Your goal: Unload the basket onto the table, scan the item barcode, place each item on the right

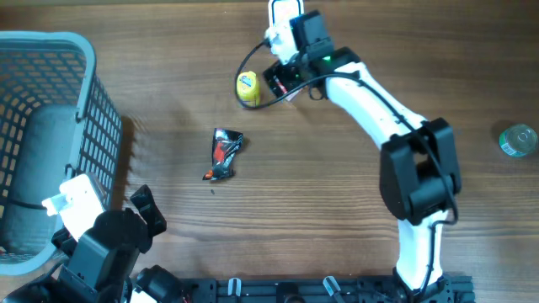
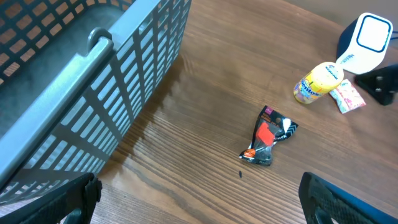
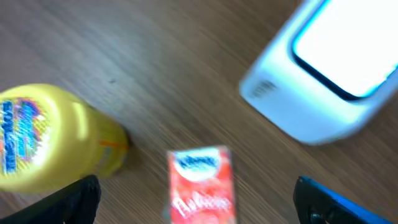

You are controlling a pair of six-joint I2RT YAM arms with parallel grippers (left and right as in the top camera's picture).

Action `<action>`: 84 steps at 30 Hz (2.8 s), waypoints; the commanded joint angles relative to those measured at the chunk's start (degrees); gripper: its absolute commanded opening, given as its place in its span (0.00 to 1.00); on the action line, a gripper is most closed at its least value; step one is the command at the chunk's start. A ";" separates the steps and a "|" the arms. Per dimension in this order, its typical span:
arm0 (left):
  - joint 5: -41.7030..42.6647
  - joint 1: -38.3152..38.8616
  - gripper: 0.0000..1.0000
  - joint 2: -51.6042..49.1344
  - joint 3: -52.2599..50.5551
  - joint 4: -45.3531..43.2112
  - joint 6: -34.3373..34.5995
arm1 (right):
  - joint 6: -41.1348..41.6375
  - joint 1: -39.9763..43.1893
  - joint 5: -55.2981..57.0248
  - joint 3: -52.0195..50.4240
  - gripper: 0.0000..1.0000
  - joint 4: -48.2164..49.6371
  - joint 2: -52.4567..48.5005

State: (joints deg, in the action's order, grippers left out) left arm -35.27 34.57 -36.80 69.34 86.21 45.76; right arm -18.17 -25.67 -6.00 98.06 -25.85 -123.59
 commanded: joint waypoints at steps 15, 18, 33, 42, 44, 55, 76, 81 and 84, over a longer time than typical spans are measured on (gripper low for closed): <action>-0.15 0.04 1.00 -0.07 -0.13 -0.07 0.13 | 2.60 -0.66 10.51 0.72 0.59 1.03 -11.63; -0.13 0.04 1.00 -0.07 -0.13 -0.02 0.13 | 6.45 -0.68 10.49 0.72 0.52 0.37 -11.63; -0.15 0.04 1.00 -0.11 -0.13 -1.79 0.11 | 14.67 16.90 23.12 0.72 0.43 -17.79 1.84; -0.15 0.04 1.00 -0.11 -0.13 -2.14 0.13 | 23.39 51.49 16.33 -0.26 0.44 -17.73 1.16; -0.15 0.04 1.00 -0.11 -0.13 -2.93 0.13 | 23.87 56.35 6.88 -0.63 0.47 -17.92 1.11; 0.26 0.04 1.00 -0.11 -0.13 -4.28 0.11 | 32.50 53.92 6.67 -0.35 1.00 -21.94 10.91; 5.27 0.04 1.00 -24.63 -0.13 -3.85 -6.97 | 60.11 10.69 16.22 -0.46 1.00 -46.95 19.93; 6.29 0.04 1.00 -52.52 -0.13 -13.64 -11.10 | 55.39 20.28 16.26 -0.59 1.00 -48.39 19.93; 2.73 0.04 1.00 -62.69 -0.13 -14.86 -12.22 | 54.21 21.46 16.28 -0.63 1.00 -48.02 19.93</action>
State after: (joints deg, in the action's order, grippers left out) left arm -29.82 34.57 -93.86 69.32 71.70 36.03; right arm 38.09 -4.36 9.28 97.86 -74.19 -103.18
